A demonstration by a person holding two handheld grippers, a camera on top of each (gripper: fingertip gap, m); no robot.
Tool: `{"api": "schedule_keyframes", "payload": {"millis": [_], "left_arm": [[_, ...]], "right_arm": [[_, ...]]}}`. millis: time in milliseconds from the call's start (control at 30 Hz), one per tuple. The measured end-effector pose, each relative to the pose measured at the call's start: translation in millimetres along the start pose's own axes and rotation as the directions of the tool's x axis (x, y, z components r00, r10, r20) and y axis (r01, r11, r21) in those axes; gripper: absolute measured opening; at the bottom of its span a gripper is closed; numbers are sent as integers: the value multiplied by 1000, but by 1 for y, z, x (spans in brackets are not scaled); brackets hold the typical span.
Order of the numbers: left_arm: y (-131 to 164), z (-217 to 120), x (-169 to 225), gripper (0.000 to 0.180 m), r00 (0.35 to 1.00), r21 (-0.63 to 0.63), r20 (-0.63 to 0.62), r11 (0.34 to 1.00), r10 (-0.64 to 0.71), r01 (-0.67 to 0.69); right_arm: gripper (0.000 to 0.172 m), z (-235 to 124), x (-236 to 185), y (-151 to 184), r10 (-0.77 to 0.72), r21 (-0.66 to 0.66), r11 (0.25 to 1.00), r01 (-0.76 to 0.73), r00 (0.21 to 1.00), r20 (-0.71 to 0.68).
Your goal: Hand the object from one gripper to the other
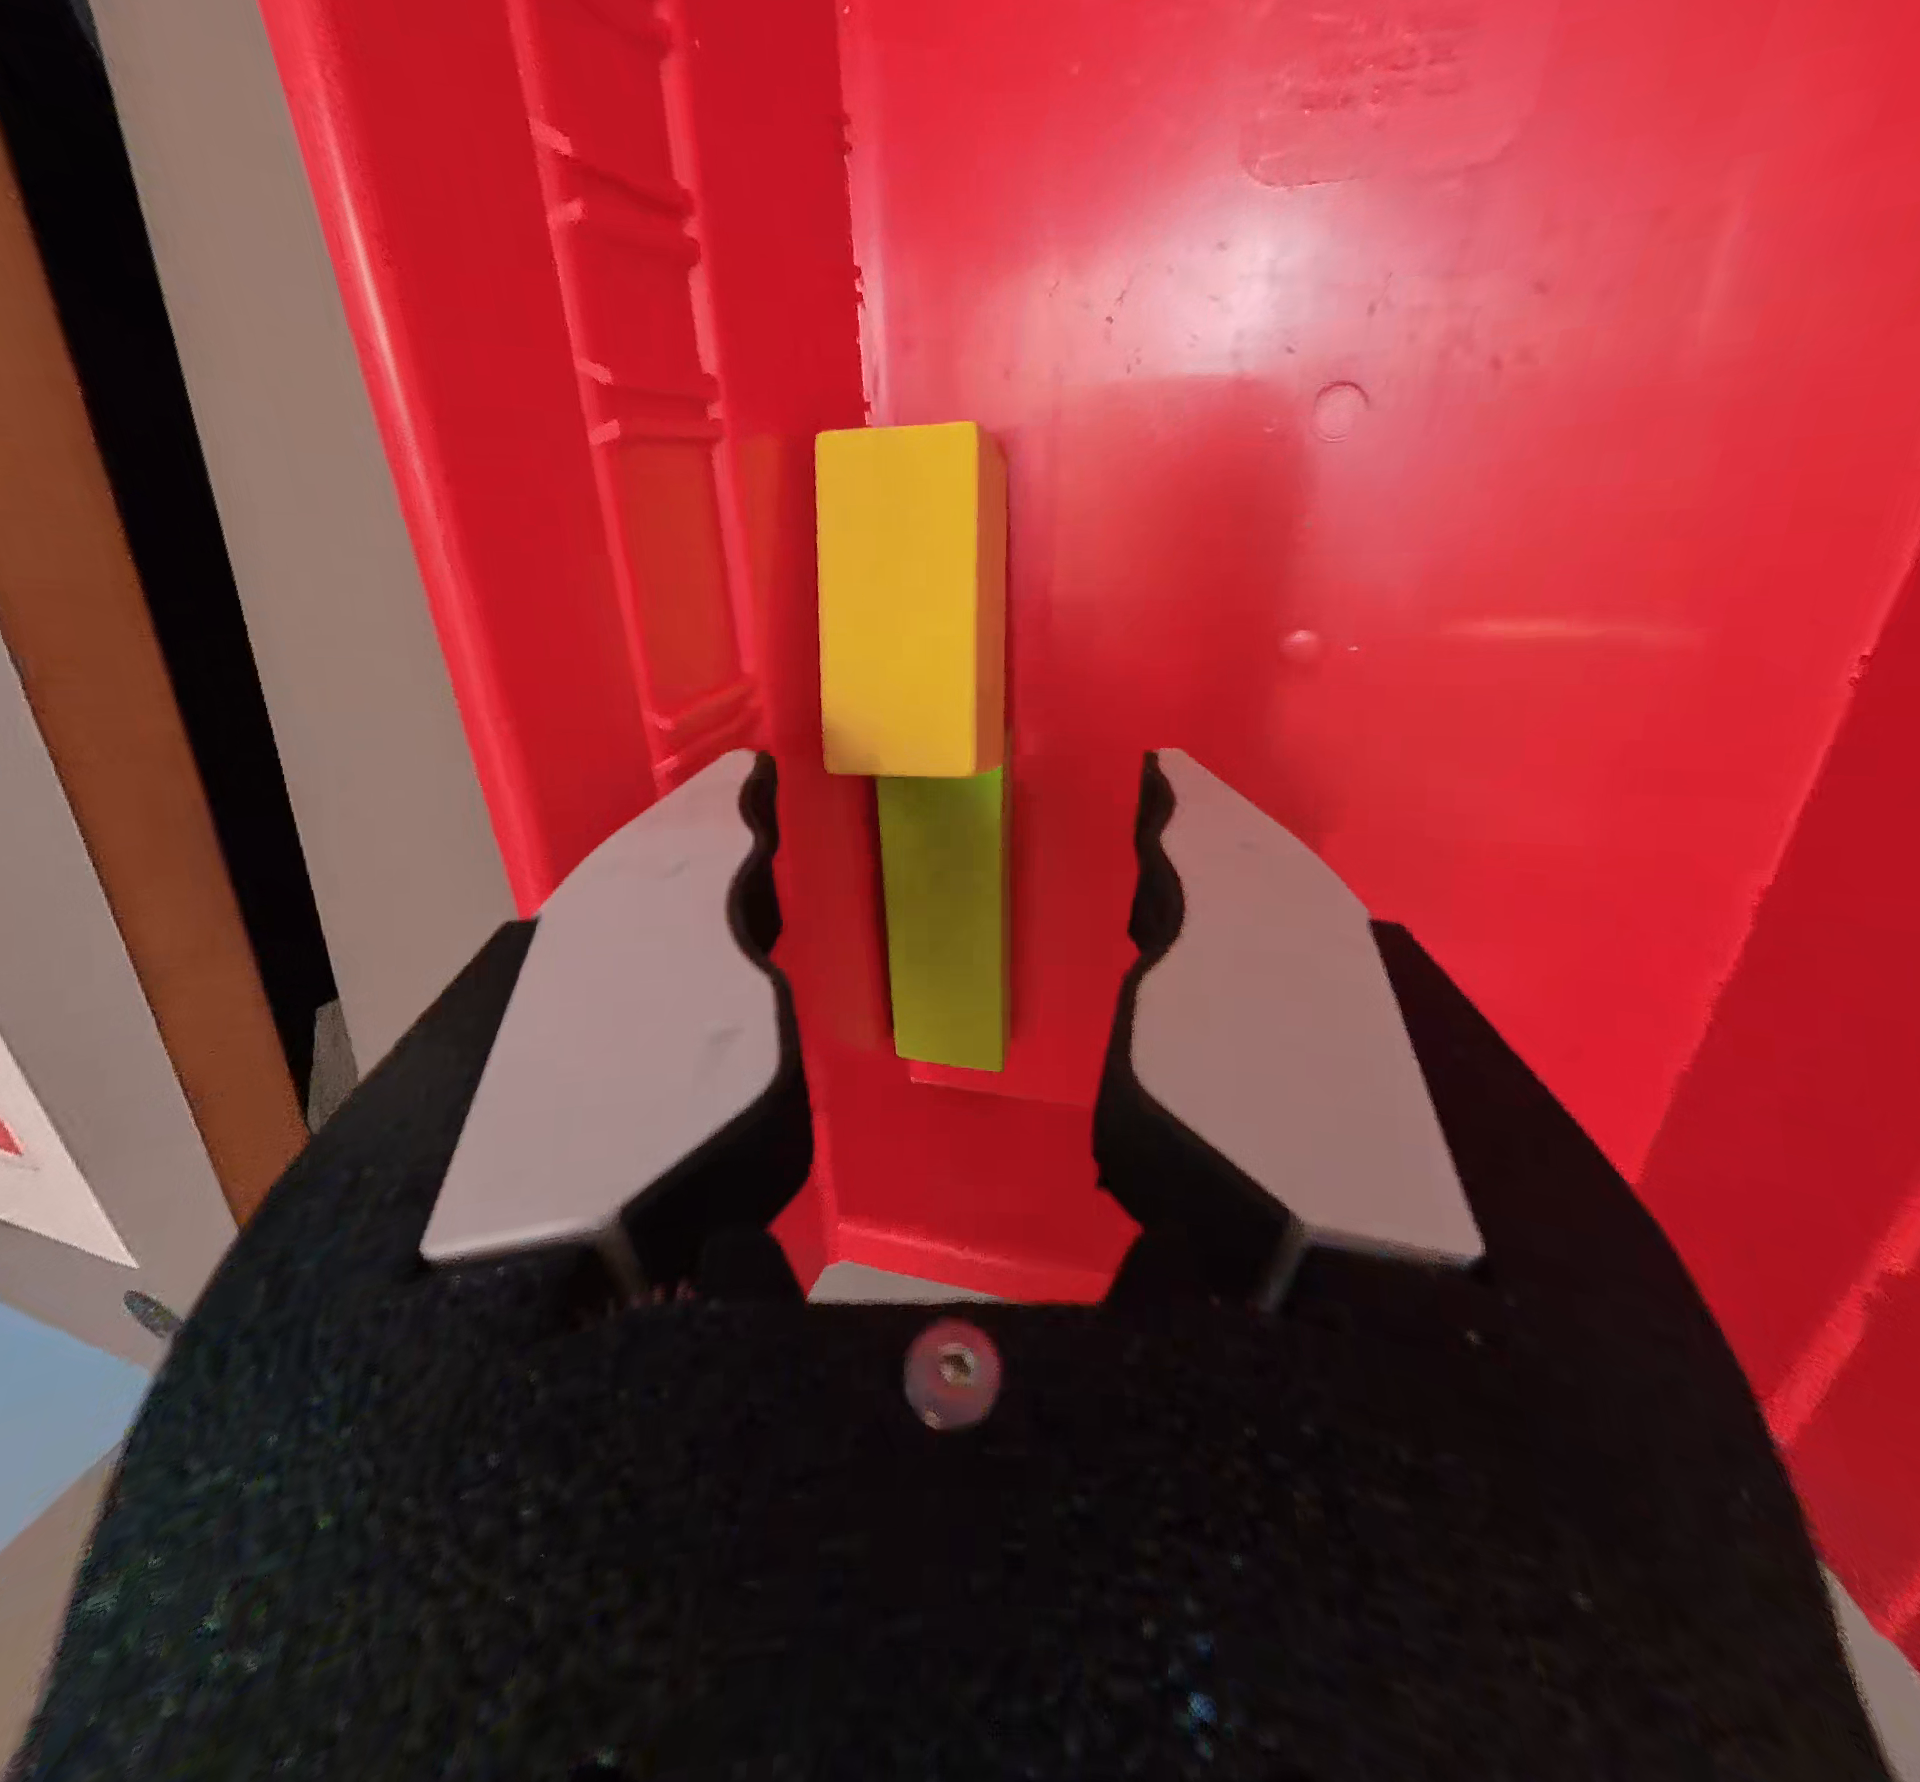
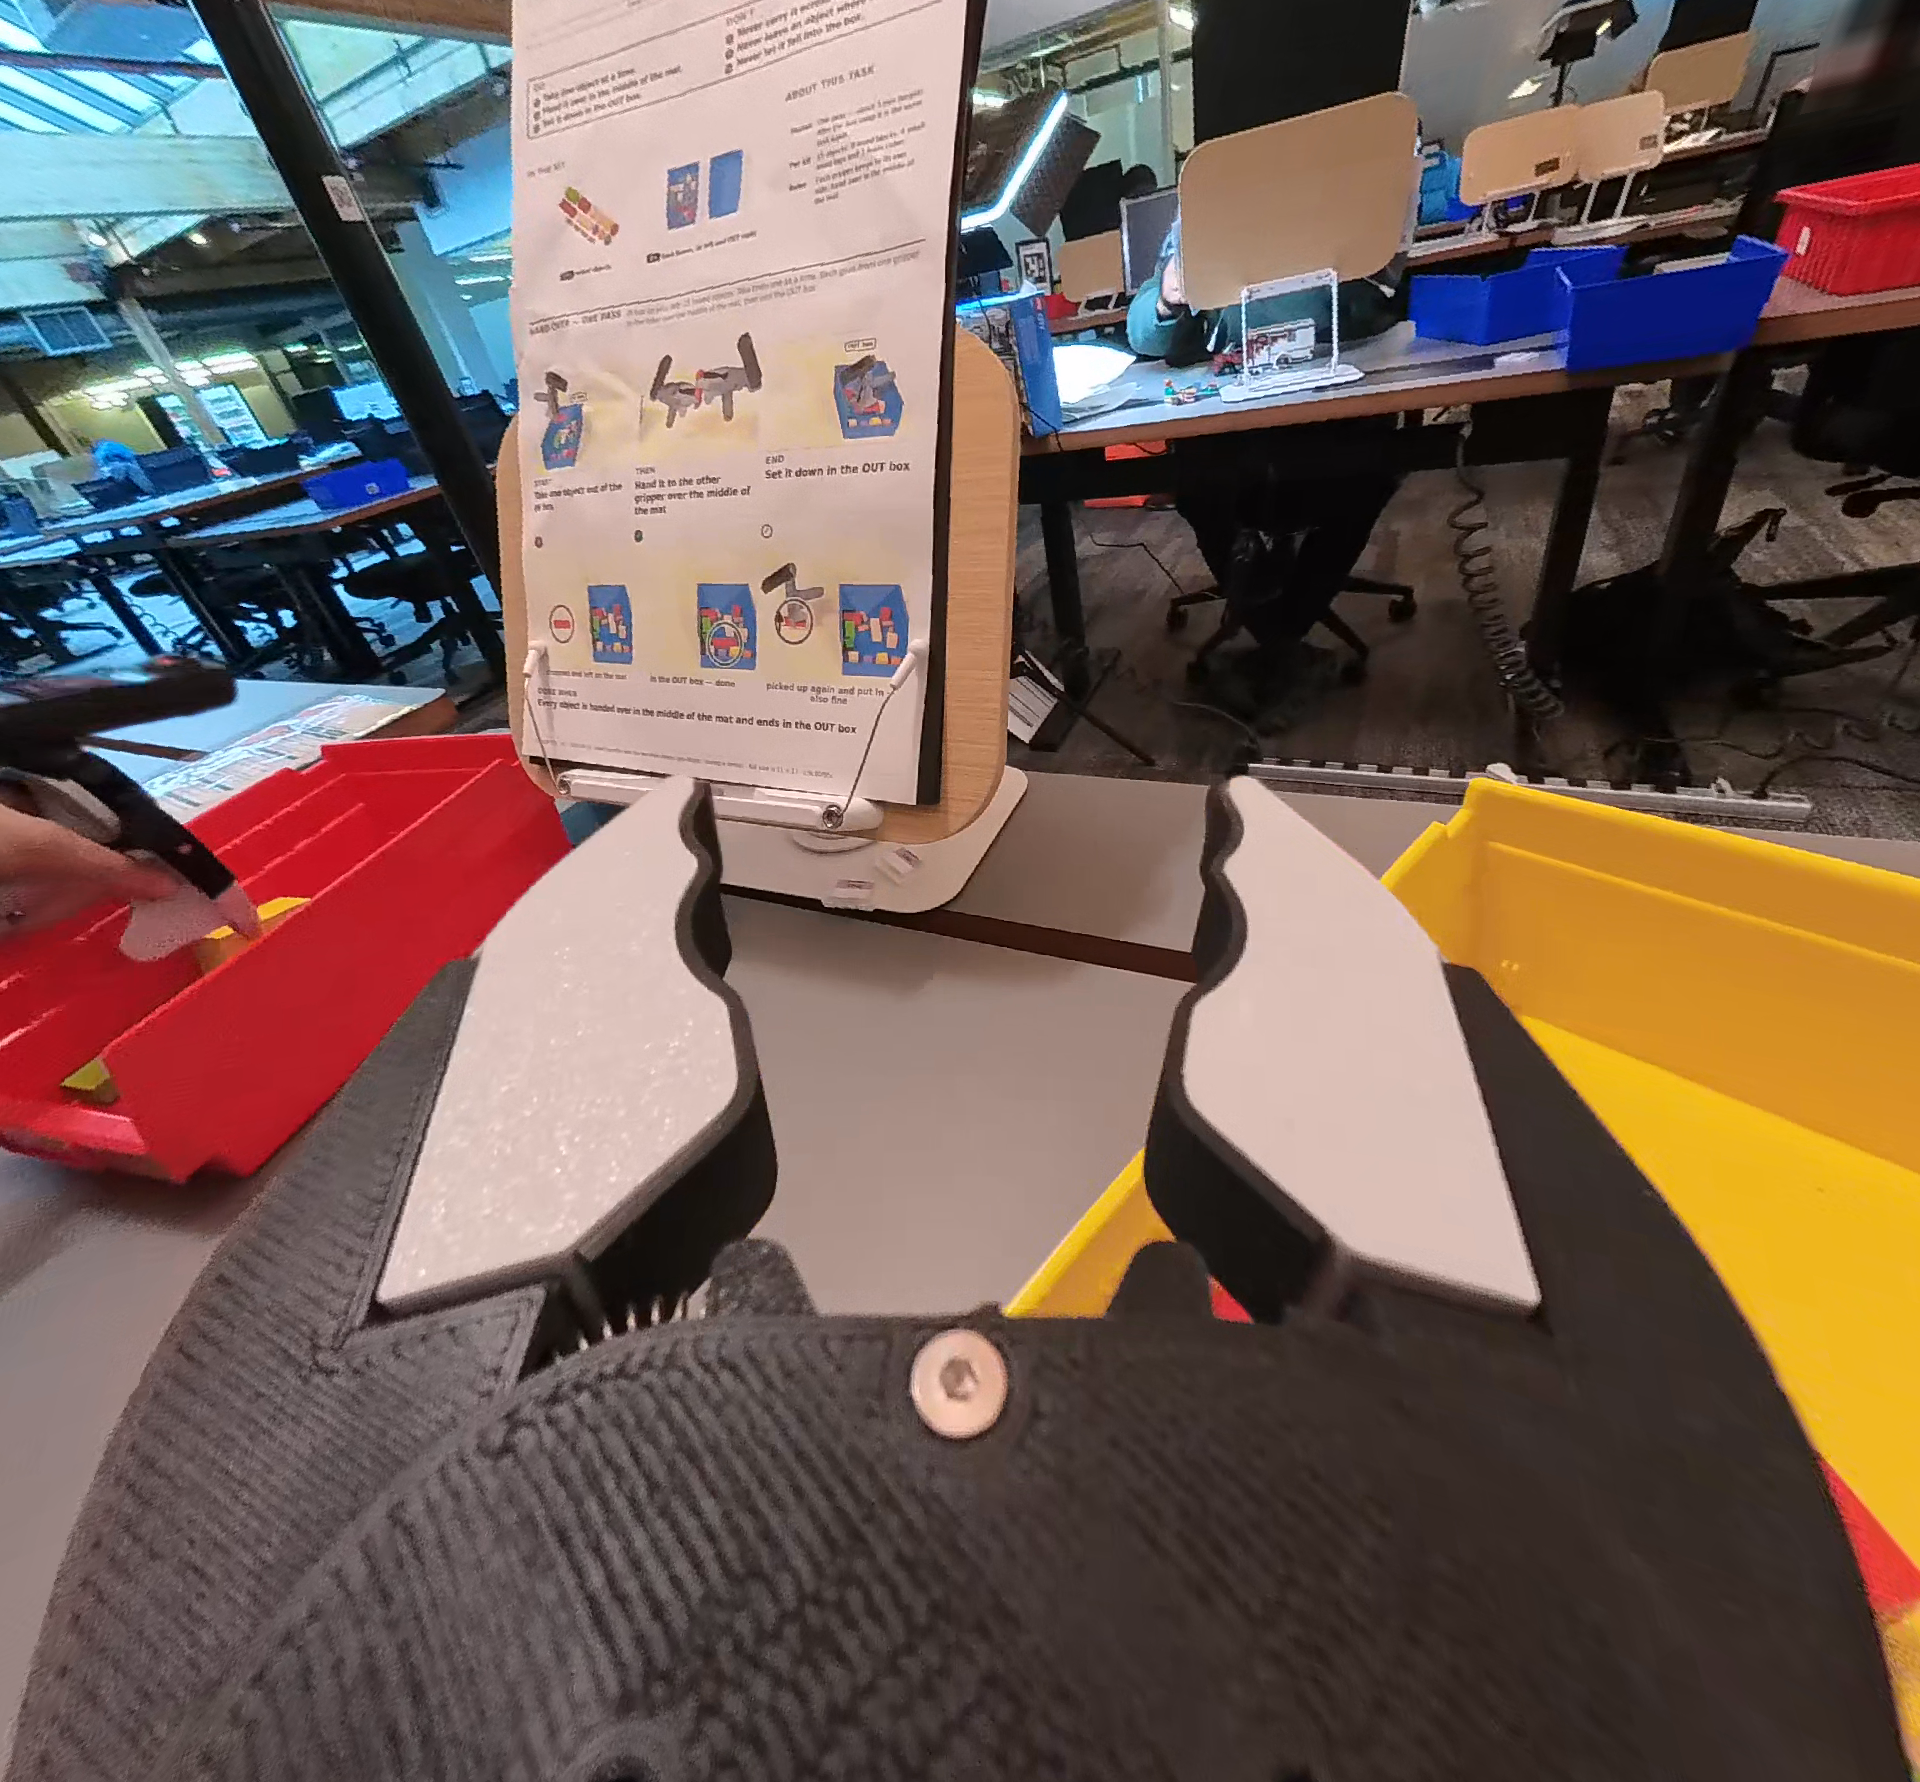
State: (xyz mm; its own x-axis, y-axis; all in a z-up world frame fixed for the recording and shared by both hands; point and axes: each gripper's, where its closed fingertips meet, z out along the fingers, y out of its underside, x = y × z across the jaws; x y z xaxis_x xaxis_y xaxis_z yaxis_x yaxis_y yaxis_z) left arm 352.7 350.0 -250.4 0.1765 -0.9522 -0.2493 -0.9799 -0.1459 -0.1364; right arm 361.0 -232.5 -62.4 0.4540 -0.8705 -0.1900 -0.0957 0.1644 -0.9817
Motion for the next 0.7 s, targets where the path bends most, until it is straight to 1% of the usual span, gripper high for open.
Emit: {"api": "schedule_keyframes", "payload": {"millis": [133,300,400,467,567,700], "left_arm": [[0,8,-1,59,999,-18,9,999,-34,34],[-3,11,1,56,997,-20,8,997,-77,77],[0,17,0,49,996,-33,21,996,-84,85],[-1,18,0,49,995,-36,16,995,-97,98],[-1,20,0,48,994,-36,29,994,-102,103],[-3,25,1,41,991,-19,36,992,-126,127]], "right_arm": [[89,2,-1,2,15,2,1000,-15,1000,19],[89,5,0,6,28,-6,1000,-28,999,31],[90,5,-1,6,31,1,1000,-31,999,37],[90,6,-1,7,35,0,999,-35,998,42],[90,6,0,8,43,-2,999,-43,998,46],[90,5,2,8,58,7,998,-58,997,51]]}}
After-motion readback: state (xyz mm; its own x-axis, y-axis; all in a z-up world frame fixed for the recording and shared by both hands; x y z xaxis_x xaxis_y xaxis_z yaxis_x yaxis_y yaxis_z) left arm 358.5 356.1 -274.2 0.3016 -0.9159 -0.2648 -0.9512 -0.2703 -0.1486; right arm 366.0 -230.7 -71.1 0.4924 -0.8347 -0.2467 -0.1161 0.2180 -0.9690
